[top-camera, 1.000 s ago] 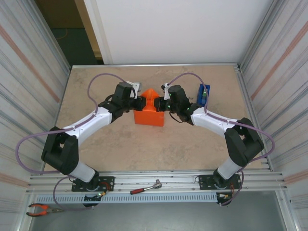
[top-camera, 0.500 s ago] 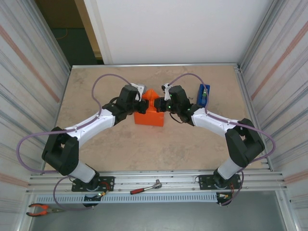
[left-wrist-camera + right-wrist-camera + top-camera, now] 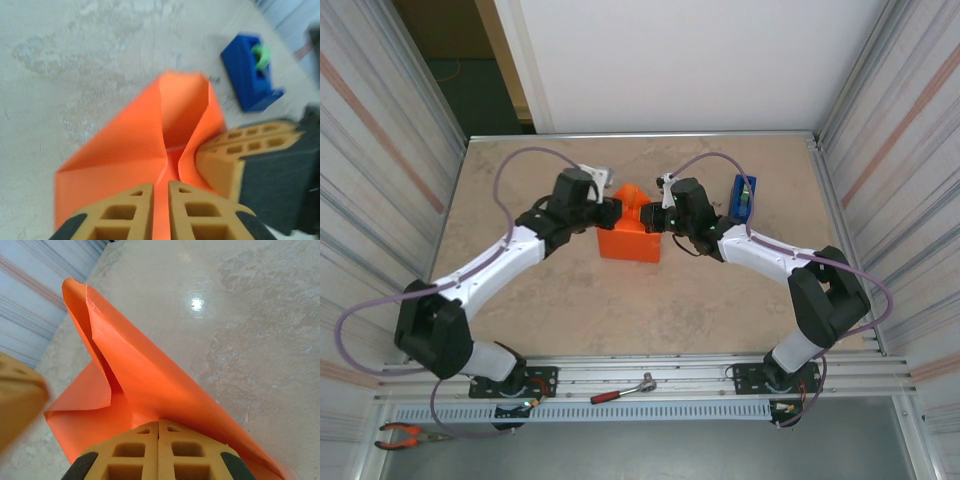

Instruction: Wrap the gift box in paper

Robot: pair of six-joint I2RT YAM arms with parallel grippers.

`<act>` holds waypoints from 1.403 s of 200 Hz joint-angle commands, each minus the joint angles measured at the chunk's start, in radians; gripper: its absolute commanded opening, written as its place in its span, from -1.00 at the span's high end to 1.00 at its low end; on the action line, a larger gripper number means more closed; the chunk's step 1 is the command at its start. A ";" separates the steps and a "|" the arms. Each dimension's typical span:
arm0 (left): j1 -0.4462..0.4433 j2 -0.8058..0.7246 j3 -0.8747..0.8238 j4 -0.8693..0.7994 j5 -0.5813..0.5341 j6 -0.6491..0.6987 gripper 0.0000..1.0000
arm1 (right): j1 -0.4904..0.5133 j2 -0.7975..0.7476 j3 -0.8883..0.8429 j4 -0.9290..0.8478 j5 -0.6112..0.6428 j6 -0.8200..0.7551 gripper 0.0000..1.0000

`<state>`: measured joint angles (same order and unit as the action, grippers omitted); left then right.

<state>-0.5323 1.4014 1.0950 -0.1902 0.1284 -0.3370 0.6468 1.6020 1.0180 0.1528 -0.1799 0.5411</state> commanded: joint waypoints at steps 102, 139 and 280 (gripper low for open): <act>0.098 -0.062 -0.178 0.143 0.177 -0.121 1.00 | 0.002 0.058 -0.056 -0.228 -0.046 0.017 1.00; 0.082 -0.056 -0.223 0.170 0.171 -0.133 1.00 | -0.002 0.058 -0.056 -0.233 -0.047 0.015 1.00; 0.060 0.026 -0.021 0.082 0.161 -0.120 0.95 | -0.003 0.074 -0.038 -0.237 -0.060 0.019 1.00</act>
<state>-0.4587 1.3800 1.0473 -0.0914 0.2810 -0.4606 0.6353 1.6039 1.0210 0.1459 -0.2070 0.5411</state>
